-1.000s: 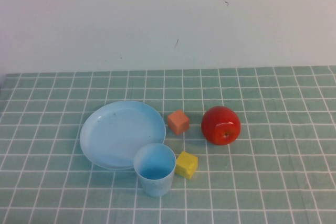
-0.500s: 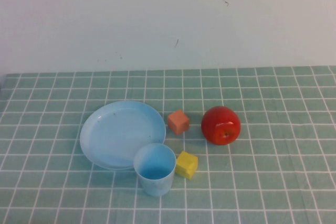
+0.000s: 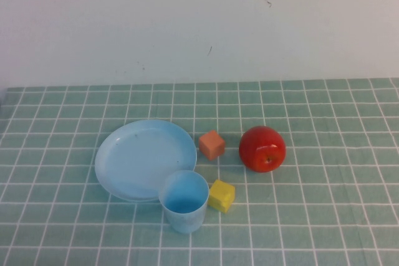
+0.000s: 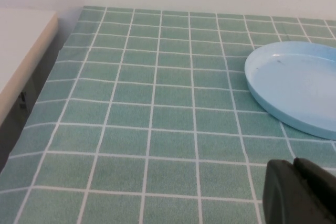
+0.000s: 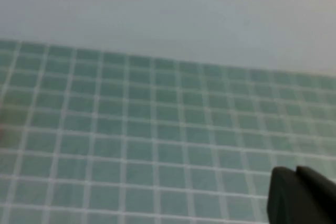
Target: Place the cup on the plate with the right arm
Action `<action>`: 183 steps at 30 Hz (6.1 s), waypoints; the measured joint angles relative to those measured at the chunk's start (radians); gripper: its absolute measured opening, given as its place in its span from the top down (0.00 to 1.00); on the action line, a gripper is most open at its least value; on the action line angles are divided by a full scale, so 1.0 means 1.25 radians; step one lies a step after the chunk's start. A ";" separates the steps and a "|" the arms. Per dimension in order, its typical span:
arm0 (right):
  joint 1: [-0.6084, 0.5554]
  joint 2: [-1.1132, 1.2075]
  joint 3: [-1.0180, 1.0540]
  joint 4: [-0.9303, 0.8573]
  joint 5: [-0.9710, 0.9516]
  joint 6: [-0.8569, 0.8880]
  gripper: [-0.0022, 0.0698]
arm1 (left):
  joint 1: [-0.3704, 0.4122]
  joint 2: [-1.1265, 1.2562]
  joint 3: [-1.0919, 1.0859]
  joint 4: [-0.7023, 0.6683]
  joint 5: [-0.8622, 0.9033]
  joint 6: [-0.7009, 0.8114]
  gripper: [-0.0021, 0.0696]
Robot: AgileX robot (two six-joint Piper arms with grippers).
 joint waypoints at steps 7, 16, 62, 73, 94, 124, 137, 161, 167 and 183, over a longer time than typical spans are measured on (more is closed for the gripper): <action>0.000 0.115 0.000 0.517 0.010 -0.274 0.97 | 0.000 0.000 0.000 0.000 0.000 0.000 0.97; 0.078 0.349 -0.020 1.044 0.099 -0.844 0.97 | 0.000 0.000 0.000 0.039 0.000 0.000 0.97; 0.496 1.150 -0.733 0.435 0.281 -0.359 0.35 | 0.000 0.000 0.000 0.044 0.000 -0.001 0.97; 0.502 1.200 -0.734 0.450 0.233 -0.389 0.66 | 0.000 0.000 0.000 0.044 0.000 -0.001 0.97; 0.502 1.218 -1.005 0.457 0.207 -0.461 0.94 | 0.000 0.000 0.000 0.044 0.000 0.001 0.97; 0.502 1.212 -1.011 0.423 0.248 -0.548 0.72 | 0.000 0.000 0.000 0.044 0.000 -0.001 0.97; 0.502 0.923 -1.011 0.197 0.363 -0.409 0.97 | 0.000 0.000 0.000 0.044 0.000 -0.001 0.97; 0.502 0.169 -0.180 0.314 0.324 -0.235 0.97 | 0.000 0.000 0.000 0.044 0.000 0.000 0.97; 0.506 0.100 -0.112 0.213 0.326 -0.265 0.97 | 0.000 0.000 0.000 0.044 0.000 0.000 0.97; 0.149 -0.378 0.531 0.242 -0.602 -0.238 0.97 | 0.000 0.000 0.000 0.044 0.000 0.000 0.97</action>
